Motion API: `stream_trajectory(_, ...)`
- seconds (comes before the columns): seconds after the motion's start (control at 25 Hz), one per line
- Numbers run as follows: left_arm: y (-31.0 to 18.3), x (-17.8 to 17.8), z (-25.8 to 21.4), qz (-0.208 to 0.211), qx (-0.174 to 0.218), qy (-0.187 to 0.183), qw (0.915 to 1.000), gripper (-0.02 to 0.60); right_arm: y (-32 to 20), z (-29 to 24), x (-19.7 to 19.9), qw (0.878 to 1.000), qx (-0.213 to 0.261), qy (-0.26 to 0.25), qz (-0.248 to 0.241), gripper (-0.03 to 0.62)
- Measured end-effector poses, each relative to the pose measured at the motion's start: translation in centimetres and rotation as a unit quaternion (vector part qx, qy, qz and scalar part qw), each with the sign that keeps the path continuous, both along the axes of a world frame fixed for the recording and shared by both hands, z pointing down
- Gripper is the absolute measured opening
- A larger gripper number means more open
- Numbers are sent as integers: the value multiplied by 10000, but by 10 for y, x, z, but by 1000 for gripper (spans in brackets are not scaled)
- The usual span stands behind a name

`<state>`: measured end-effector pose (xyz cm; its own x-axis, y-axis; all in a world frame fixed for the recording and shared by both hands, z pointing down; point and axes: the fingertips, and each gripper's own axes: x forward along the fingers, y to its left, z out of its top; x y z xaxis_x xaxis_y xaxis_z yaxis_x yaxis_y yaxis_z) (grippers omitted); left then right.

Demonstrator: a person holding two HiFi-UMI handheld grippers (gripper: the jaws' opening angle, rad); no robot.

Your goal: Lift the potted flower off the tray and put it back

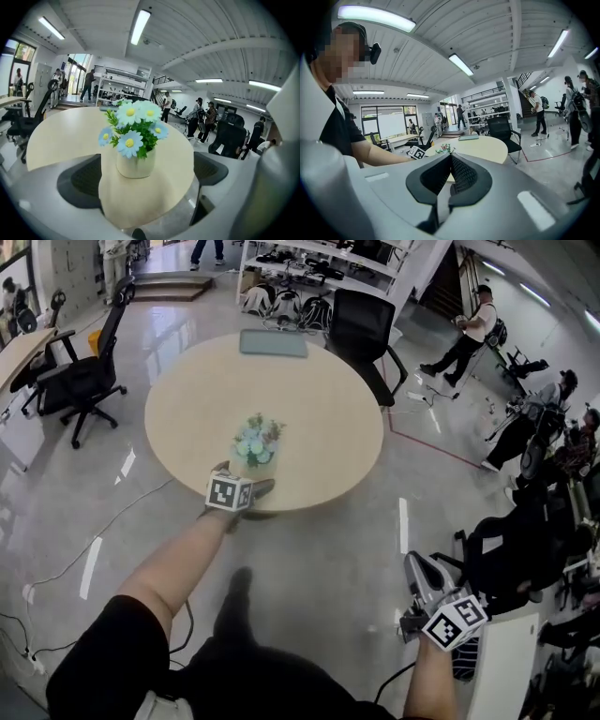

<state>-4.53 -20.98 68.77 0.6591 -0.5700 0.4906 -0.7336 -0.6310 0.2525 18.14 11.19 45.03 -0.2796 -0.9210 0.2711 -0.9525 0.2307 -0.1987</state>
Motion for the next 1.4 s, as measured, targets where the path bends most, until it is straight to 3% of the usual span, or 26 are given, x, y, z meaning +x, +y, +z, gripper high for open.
stream_trajectory(0.2,-42,19,28,28,231,-424,9988,586,-5,17,23,9993,-210,-50,304,15)
stream_trajectory(0.48,-73,32,63,-419,-40,-389,9984,586,-9,35,44,9978,-410,-92,516,15)
stream_trajectory(0.64,-85,34,60,-406,289,-749,9959,577,-14,39,47,9976,-413,-125,550,15)
stream_trajectory(0.68,-87,35,56,-357,380,-811,9953,527,-15,41,47,9975,-426,-134,546,15)
stream_trajectory(0.72,-89,36,54,-325,437,-840,9950,523,-16,43,47,9974,-449,-140,540,15)
stream_trajectory(0.92,-94,49,57,-145,174,-503,9985,517,-30,48,45,9975,-527,-137,445,15)
stream_trajectory(1.16,-118,47,24,-81,162,-328,9993,517,-96,28,33,9991,-372,-85,173,15)
stream_trajectory(1.4,-174,52,-27,125,428,-214,9988,517,-209,2,20,9999,-160,50,-40,15)
